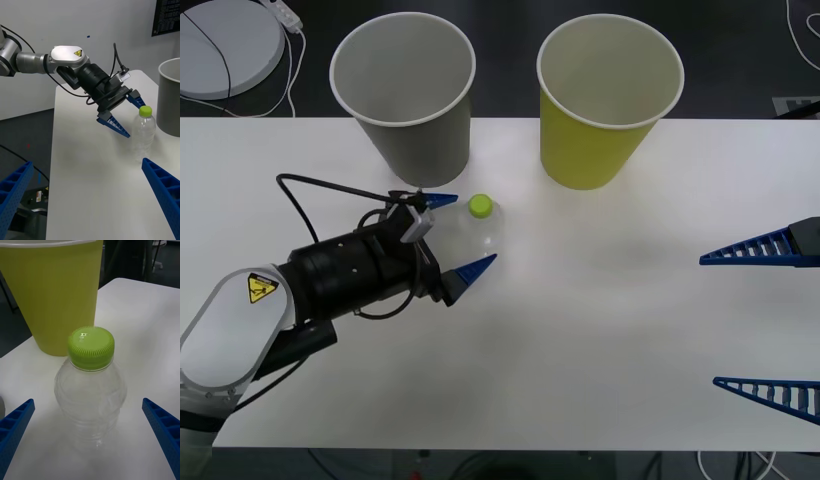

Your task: Put the can into the green bin and the plastic bottle into the gray bin

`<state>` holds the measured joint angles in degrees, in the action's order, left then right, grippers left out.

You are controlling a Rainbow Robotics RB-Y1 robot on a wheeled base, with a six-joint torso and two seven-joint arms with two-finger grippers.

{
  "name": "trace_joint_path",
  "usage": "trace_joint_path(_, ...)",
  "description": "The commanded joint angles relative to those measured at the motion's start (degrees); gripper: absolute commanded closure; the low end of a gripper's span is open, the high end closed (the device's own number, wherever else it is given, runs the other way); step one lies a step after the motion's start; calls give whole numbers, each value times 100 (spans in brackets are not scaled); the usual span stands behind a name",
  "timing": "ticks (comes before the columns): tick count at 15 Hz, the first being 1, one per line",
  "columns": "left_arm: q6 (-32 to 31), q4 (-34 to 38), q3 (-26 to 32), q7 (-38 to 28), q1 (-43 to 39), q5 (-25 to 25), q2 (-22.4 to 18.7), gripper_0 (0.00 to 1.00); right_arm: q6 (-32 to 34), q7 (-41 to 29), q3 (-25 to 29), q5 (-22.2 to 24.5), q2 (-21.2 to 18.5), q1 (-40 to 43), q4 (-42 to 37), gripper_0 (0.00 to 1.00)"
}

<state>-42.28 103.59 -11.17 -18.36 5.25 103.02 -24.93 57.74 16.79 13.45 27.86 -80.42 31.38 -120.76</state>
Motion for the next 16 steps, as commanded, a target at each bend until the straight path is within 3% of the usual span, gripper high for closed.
trace_joint_path(1,0,3,-61,-142,73,193,76,0,0,0,0,0,0,0,0,0)
trace_joint_path(16,97,-463,-289,-353,557,579,348,0,0,0,0,0,0,0,0,0)
